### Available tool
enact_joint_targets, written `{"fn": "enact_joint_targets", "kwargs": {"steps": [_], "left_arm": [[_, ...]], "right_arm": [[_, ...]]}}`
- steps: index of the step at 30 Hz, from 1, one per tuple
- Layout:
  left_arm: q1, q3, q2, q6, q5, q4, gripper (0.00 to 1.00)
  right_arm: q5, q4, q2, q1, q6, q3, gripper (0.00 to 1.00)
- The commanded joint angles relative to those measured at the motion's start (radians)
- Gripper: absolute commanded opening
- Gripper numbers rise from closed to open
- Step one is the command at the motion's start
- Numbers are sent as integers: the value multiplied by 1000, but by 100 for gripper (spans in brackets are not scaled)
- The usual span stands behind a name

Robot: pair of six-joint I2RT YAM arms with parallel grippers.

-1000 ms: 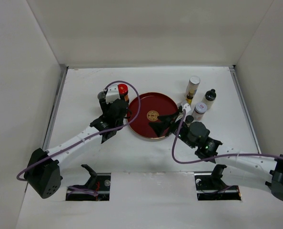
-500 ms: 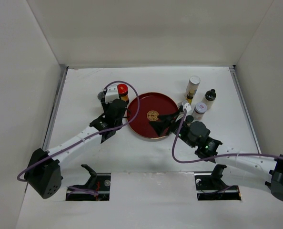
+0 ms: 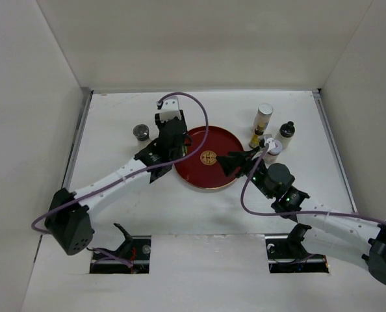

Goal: Organize the condiment bottles

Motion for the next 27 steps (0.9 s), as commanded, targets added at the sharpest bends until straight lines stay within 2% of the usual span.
{"fn": "enact_joint_targets", "kwargs": {"steps": [1, 10, 16, 19, 22, 25, 27], "left_arm": [[23, 112, 74, 15, 47, 215, 14], [63, 365, 393, 17, 171, 266, 14], [74, 465, 539, 18, 204, 273, 14], [83, 477, 581, 12, 222, 281, 20], [83, 445, 585, 10, 218, 312, 37], [81, 402, 561, 10, 210, 327, 64], [77, 378, 532, 9, 207, 323, 78]], "right_arm": [[18, 69, -37, -30, 43, -12, 68], [39, 58, -17, -62, 68, -15, 69], [41, 52, -12, -63, 68, -12, 69], [36, 52, -12, -62, 66, -11, 69], [36, 52, -9, -63, 65, -11, 69], [36, 52, -11, -63, 66, -11, 70], [35, 52, -11, -63, 66, -11, 70]]}}
